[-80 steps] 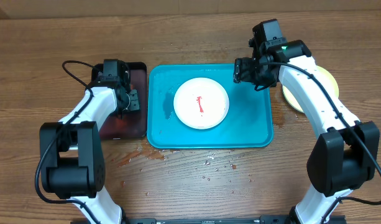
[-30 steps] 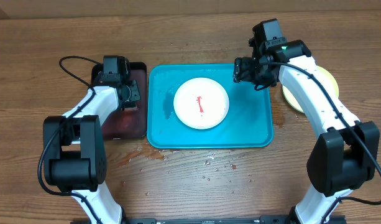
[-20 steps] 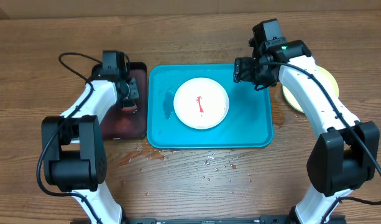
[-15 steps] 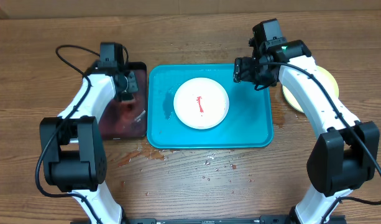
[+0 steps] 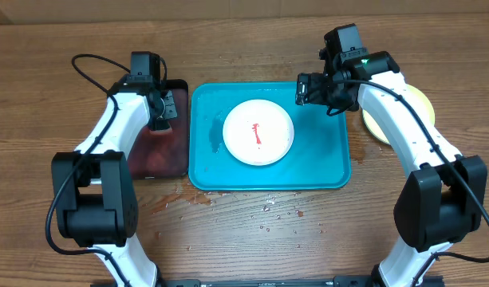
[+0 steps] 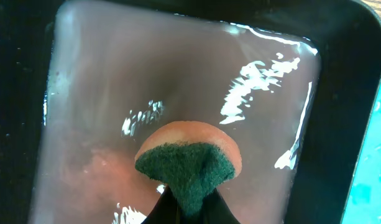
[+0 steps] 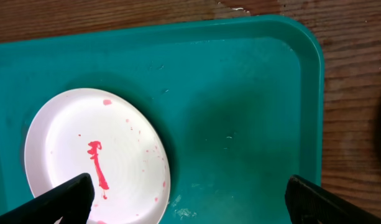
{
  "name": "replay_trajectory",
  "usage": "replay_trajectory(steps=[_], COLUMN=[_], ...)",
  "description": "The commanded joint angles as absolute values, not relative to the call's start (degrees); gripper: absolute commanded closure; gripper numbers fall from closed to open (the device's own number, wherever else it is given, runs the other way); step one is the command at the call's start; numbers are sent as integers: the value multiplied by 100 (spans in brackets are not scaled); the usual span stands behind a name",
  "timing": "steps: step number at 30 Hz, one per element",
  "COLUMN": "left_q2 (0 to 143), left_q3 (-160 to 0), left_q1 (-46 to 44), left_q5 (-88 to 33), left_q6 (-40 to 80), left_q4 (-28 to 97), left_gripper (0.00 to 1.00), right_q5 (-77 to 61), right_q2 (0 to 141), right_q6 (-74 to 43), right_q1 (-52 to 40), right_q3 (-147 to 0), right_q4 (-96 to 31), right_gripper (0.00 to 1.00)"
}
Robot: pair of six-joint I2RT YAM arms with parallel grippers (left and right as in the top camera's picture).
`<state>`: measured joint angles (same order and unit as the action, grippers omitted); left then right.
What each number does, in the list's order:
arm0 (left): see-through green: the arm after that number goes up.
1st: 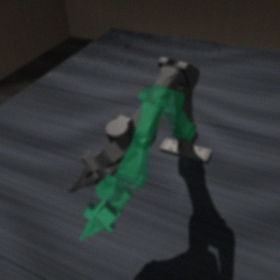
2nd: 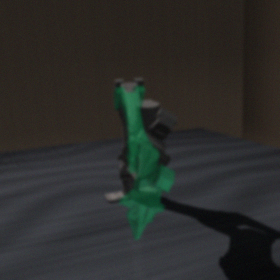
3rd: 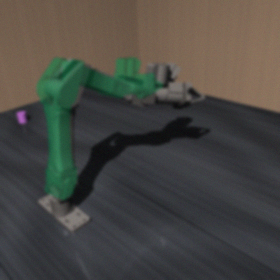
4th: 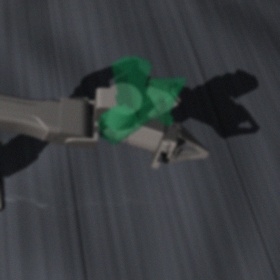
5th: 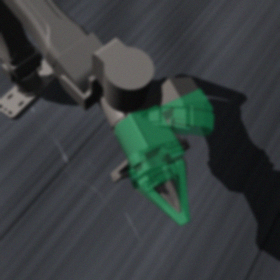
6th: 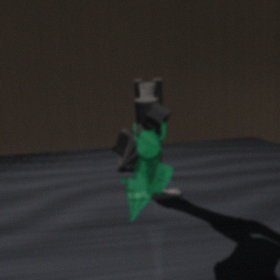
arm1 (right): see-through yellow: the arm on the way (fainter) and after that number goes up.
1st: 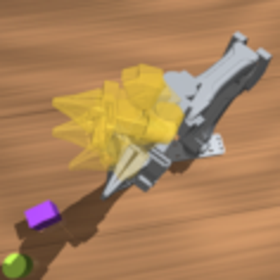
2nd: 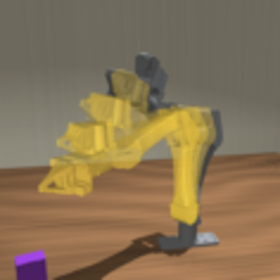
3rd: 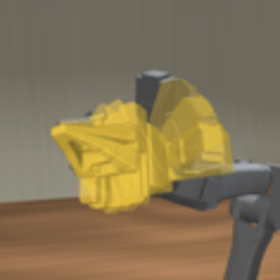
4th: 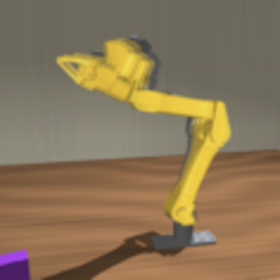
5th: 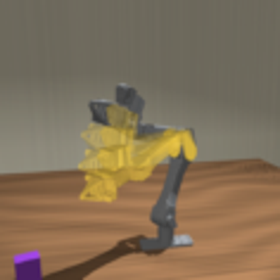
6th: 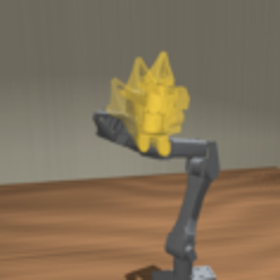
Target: Clean dirty plates on tray and stack at the side
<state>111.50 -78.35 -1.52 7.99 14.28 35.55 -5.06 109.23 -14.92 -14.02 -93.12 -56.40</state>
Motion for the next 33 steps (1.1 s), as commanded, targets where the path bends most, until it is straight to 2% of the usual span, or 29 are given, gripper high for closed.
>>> replay_trajectory(steps=[1, 19, 24, 33], left_q2=[10938, 10842, 10809, 9749], left_q3=[-7841, -7850, -7854, -7905], left_q1=[-185, -198, -250, -821], left_q5=[1094, 1240, 958, 696], left_q6=[1588, 1553, 1544, 1433], left_q4=[3531, 3568, 3597, 3288], left_gripper=[96, 96, 96, 96], right_q5=[-454, -454, -454, -449], right_q2=[10801, 10801, 10814, 11212], right_q6=[-1474, -1472, -1470, -1323], right_q1=[-1402, -1402, -1413, -1640], right_q3=[-9421, -9421, -9415, -9382], right_q4=[-5631, -5610, -5743, -5771], right_gripper=[0, 0, 0, 1])
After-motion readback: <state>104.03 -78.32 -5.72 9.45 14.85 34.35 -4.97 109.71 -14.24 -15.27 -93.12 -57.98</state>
